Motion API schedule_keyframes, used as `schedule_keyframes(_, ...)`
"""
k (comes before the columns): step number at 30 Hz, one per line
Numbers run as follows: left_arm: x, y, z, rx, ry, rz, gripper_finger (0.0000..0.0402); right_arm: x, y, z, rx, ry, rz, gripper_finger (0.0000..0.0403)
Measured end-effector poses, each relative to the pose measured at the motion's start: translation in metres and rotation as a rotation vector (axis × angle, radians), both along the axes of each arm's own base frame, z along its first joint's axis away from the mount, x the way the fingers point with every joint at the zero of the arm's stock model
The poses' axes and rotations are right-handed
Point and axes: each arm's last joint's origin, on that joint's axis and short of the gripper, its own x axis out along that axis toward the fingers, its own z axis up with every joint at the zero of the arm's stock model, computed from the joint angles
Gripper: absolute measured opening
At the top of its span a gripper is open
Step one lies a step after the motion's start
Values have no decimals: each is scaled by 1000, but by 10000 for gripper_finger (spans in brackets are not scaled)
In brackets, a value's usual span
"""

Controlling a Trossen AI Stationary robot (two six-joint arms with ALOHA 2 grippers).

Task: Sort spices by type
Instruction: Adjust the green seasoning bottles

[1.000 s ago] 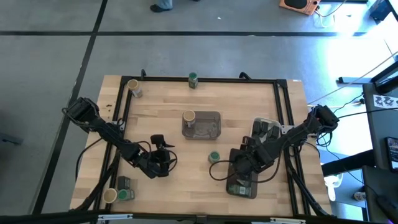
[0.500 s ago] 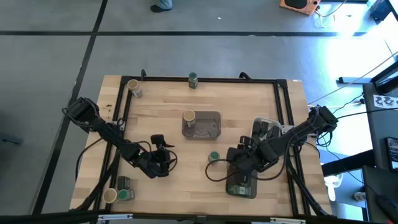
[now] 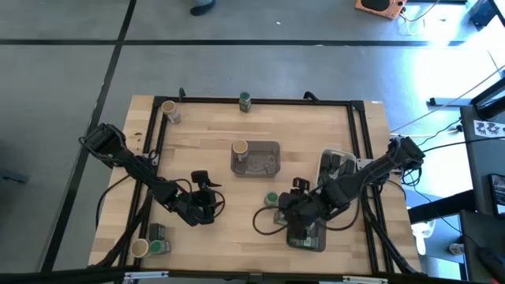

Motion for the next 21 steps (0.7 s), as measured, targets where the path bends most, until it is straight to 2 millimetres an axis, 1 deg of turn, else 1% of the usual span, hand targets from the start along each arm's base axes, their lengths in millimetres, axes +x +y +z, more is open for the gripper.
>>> schedule_keyframes(7,0,0,0,0,0,0,285,16,9,-30,-65,60,32,210)
schedule_keyframes(13,0,0,0,0,0,1,285,25,13,-52,-125,104,41,212)
schedule_keyframes(18,0,0,0,-2,-1,2,285,30,15,-65,-169,135,36,211)
schedule_keyframes(21,0,0,0,-3,-1,2,285,31,16,-69,-175,143,35,213)
